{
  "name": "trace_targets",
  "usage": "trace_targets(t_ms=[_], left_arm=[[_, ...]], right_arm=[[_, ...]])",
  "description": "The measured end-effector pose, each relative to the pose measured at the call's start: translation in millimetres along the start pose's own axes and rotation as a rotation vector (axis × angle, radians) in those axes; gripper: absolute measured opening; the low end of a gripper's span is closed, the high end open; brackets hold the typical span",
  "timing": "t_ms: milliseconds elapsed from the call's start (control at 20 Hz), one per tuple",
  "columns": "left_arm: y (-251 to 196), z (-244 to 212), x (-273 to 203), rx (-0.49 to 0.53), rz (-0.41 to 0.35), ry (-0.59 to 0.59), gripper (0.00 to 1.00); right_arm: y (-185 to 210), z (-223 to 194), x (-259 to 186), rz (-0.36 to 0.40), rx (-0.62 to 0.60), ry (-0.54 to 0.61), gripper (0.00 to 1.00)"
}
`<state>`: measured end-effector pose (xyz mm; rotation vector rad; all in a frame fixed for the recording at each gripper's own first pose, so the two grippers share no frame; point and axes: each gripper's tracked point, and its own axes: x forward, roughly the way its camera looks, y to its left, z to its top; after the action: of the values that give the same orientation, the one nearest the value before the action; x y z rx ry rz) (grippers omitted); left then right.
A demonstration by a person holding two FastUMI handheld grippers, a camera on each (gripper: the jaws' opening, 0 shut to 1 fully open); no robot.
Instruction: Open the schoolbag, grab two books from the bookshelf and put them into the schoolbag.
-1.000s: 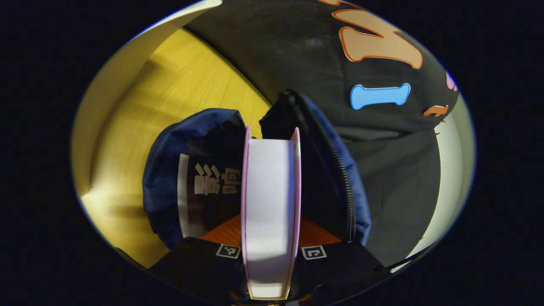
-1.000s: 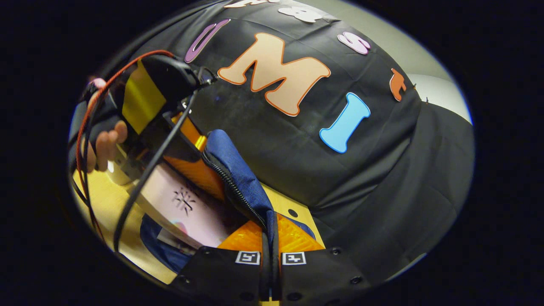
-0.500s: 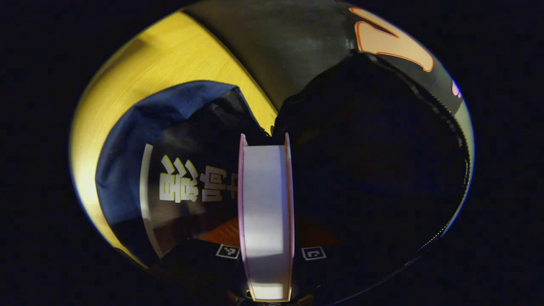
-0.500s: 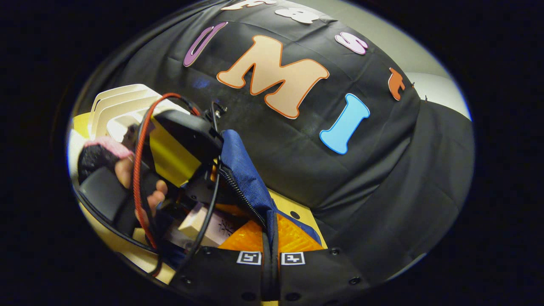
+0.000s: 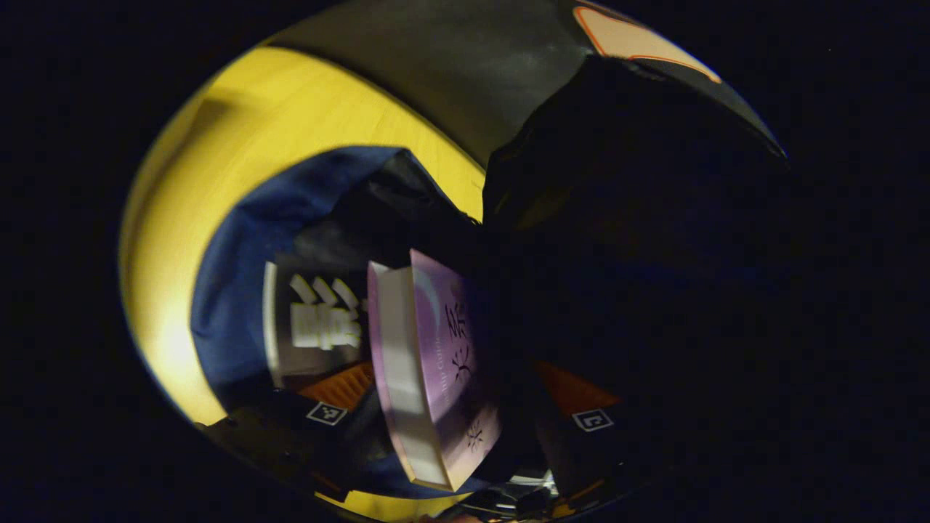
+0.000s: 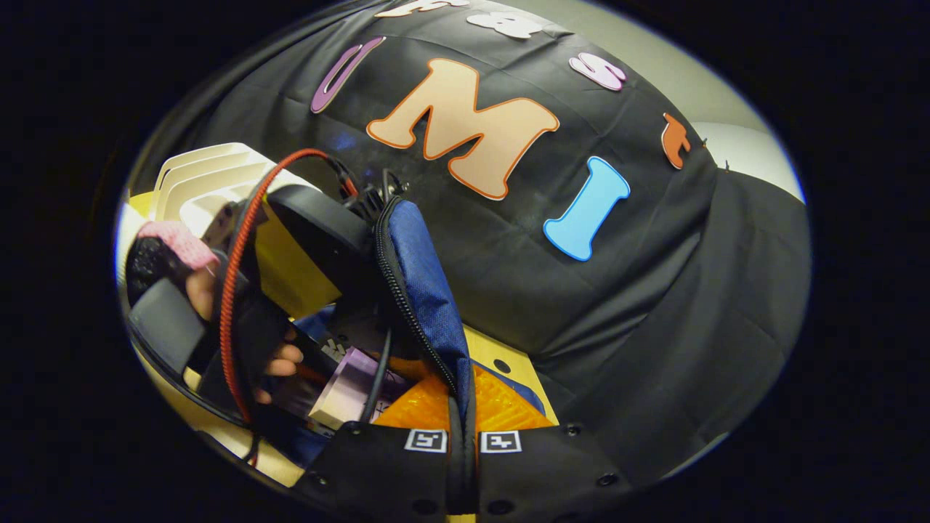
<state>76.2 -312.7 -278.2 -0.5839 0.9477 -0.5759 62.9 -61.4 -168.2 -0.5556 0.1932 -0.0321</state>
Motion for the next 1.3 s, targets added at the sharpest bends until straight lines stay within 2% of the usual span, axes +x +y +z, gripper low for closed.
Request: trace_targets(t_ms=[200,250,300,450,650,800,950,1100,1300], left_arm=[[19.1,10.4,-36.1,0.027,0.069,-0.051,0.97],[22.4,9.8,-44.8,0.033,0.079,-0.060,1.00],[25.2,9.0,-53.8,0.037,0.093,-0.071,0.96],[28.3,2.3,-82.6,0.062,0.129,-0.089,0.96],[10.6,-12.6,-117.1,0.145,0.126,-0.076,0.96],[-0.6,-12.4,-151.0,0.251,0.130,-0.095,0.96],[1.5,-7.8,-187.2,0.330,0.178,-0.132,0.96],[10.3,-1.9,-214.8,0.361,0.216,-0.177,0.95],[27.7,5.1,-243.2,0.355,0.260,-0.220,0.95]], right_arm=[[3.8,-3.4,-1.6,0.019,0.007,0.002,0.03],[6.7,-4.4,-2.7,0.025,0.014,0.003,0.03],[8.1,-4.9,-2.5,0.029,0.019,0.005,0.03],[11.8,-6.0,-2.3,0.033,0.025,0.009,0.03],[17.7,-8.6,-3.4,0.055,0.036,0.018,0.03],[27.4,-13.7,-5.3,0.091,0.070,0.034,0.03],[44.3,-24.6,-7.5,0.146,0.144,0.074,0.03],[60.5,-40.2,-6.6,0.193,0.199,0.126,0.04],[80.1,-55.2,-4.4,0.232,0.183,0.169,0.05]])
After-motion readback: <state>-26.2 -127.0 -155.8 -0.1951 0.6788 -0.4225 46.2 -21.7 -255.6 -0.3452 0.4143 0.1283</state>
